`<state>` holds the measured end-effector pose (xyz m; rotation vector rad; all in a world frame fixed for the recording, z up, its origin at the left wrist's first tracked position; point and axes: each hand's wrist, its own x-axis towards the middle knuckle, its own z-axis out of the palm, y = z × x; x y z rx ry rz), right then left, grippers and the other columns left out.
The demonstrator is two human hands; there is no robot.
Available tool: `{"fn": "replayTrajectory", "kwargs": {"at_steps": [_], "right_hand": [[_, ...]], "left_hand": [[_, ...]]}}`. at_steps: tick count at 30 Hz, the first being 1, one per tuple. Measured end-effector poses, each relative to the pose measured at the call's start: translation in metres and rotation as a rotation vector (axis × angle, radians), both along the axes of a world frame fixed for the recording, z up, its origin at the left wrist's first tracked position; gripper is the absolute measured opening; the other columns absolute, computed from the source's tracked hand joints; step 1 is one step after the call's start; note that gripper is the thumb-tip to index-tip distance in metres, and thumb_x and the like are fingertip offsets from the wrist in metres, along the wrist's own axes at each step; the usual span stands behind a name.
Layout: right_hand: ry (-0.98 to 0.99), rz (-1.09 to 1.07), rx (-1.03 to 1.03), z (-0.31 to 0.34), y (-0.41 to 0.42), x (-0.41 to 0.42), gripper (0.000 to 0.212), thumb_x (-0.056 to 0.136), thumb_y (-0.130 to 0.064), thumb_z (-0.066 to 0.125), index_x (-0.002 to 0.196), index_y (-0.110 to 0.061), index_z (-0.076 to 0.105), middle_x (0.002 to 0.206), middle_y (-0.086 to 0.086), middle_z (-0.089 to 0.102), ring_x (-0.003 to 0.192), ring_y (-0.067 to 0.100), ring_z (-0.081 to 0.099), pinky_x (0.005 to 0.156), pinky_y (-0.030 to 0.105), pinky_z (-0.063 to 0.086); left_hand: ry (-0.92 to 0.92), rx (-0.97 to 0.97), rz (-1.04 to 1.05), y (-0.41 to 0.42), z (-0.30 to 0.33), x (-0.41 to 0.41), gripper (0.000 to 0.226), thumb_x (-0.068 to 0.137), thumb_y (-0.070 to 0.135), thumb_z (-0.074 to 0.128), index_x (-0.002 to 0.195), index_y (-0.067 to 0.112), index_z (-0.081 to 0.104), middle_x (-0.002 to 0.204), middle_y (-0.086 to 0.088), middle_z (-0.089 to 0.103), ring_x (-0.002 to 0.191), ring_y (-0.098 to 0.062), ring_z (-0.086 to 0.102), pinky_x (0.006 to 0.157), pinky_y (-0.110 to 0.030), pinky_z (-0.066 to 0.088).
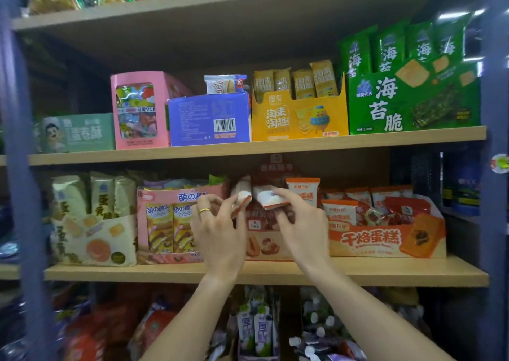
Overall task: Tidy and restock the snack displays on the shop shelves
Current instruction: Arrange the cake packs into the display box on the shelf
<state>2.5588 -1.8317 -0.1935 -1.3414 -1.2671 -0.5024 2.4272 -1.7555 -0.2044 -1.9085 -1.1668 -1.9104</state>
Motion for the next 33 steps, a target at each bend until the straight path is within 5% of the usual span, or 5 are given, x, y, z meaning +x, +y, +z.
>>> {"fn": "replayTrajectory", "kwargs": {"at_steps": [6, 10, 13, 24, 33], "right_hand": [[0.138, 0.169, 0.142, -0.007, -0.074, 0.004, 0.034, 0.093, -0.032, 0.067, 0.124, -0.044, 0.065, 0.092, -0.015, 0.067, 0.082, 0.01, 0.064, 0.066, 0.025, 0.056], [0.291, 0.161, 0.016, 0.008, -0.095, 0.019, 0.013, 0.09, -0.044, 0.068, 0.098, -0.054, 0.067, 0.102, -0.005, 0.048, 0.094, 0.003, 0.051, 0.075, 0.011, 0.046], [0.504, 0.293, -0.079, 0.012, -0.098, 0.031, 0.004, 0.094, -0.039, 0.068, 0.095, -0.043, 0.07, 0.107, -0.004, 0.06, 0.1, 0.008, 0.061, 0.081, 0.022, 0.053], [1.038, 0.464, -0.161, -0.006, -0.088, 0.056, 0.02, 0.09, -0.026, 0.074, 0.106, -0.014, 0.073, 0.094, 0.001, 0.079, 0.092, 0.016, 0.074, 0.071, 0.032, 0.055], [1.122, 0.534, -0.106, -0.022, -0.092, 0.056, 0.023, 0.096, -0.028, 0.067, 0.116, -0.018, 0.07, 0.103, 0.002, 0.078, 0.102, 0.022, 0.071, 0.087, 0.043, 0.055]], "left_hand": [[-0.135, 0.03, -0.41, -0.035, -0.022, -0.014, 0.029, 0.098, 0.021, 0.067, 0.125, 0.031, 0.066, 0.139, 0.001, 0.038, 0.121, 0.008, 0.039, 0.089, -0.013, 0.045], [-0.2, -0.15, -0.73, -0.052, -0.031, -0.009, 0.029, 0.102, 0.023, 0.061, 0.127, 0.039, 0.061, 0.135, 0.008, 0.057, 0.115, -0.014, 0.065, 0.078, -0.025, 0.06], [-0.415, -0.393, -0.936, -0.066, -0.036, 0.001, 0.028, 0.095, 0.015, 0.073, 0.112, 0.036, 0.072, 0.123, 0.009, 0.069, 0.107, -0.004, 0.07, 0.081, -0.016, 0.057], [-0.48, -0.836, -1.02, -0.08, -0.06, 0.019, 0.048, 0.065, 0.019, 0.096, 0.104, 0.013, 0.068, 0.105, -0.001, 0.078, 0.093, -0.01, 0.076, 0.068, -0.018, 0.057], [-0.59, -1.163, -1.245, -0.098, -0.06, 0.043, 0.029, 0.094, 0.027, 0.071, 0.122, 0.018, 0.067, 0.105, -0.013, 0.078, 0.096, -0.032, 0.077, 0.092, -0.05, 0.06]]}}
